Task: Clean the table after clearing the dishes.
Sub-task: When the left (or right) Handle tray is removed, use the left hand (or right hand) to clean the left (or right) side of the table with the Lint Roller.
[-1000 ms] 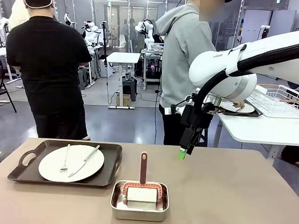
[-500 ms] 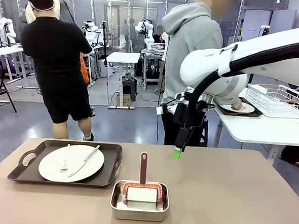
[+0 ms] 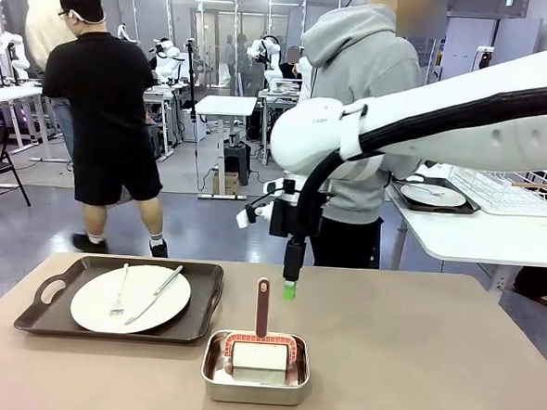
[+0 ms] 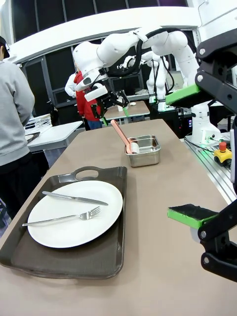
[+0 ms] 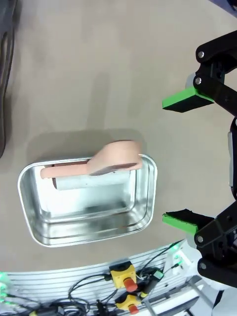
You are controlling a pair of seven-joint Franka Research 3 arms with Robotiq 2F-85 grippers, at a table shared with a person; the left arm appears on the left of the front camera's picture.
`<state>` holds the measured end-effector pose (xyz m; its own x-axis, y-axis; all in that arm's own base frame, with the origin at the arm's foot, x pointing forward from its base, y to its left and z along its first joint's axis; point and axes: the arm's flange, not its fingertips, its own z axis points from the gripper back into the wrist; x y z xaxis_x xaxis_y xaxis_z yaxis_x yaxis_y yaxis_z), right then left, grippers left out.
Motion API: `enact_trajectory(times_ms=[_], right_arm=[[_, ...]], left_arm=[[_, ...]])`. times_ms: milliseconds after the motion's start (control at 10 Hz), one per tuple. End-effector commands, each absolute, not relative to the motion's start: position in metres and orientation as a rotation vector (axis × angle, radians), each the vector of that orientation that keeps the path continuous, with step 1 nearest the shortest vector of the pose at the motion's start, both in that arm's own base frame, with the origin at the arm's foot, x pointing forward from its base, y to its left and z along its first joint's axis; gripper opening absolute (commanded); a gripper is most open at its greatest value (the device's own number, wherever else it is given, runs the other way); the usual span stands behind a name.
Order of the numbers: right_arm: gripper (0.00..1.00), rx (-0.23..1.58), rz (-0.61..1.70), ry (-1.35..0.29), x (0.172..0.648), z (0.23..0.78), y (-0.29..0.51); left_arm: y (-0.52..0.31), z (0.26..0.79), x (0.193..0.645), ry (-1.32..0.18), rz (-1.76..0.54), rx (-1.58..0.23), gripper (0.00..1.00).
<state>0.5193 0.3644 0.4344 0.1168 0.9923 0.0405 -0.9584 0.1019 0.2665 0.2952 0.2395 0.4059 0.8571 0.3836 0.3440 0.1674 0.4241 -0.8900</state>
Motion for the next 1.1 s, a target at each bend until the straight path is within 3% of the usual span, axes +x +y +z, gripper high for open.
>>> enact_trajectory(times_ms=[0, 800, 900, 1000], right_arm=[[1.00, 0.225, 1.535, 0.217, 0.529, 0.434, 0.386], [1.00, 0.283, 1.602, 0.291, 0.525, 0.409, 0.418], [0.86, 0.285, 1.601, 0.305, 0.525, 0.409, 0.419], [0.81, 0.293, 1.597, 0.308, 0.526, 0.408, 0.418]], left_arm=[[0.241, 0.409, 0.293, -0.558, 0.136, -1.146, 1.00], [0.241, 0.409, 0.293, -0.558, 0.136, -1.146, 1.00], [0.241, 0.409, 0.293, -0.558, 0.136, -1.146, 1.00], [0.241, 0.409, 0.293, -0.558, 0.136, -1.146, 1.00]])
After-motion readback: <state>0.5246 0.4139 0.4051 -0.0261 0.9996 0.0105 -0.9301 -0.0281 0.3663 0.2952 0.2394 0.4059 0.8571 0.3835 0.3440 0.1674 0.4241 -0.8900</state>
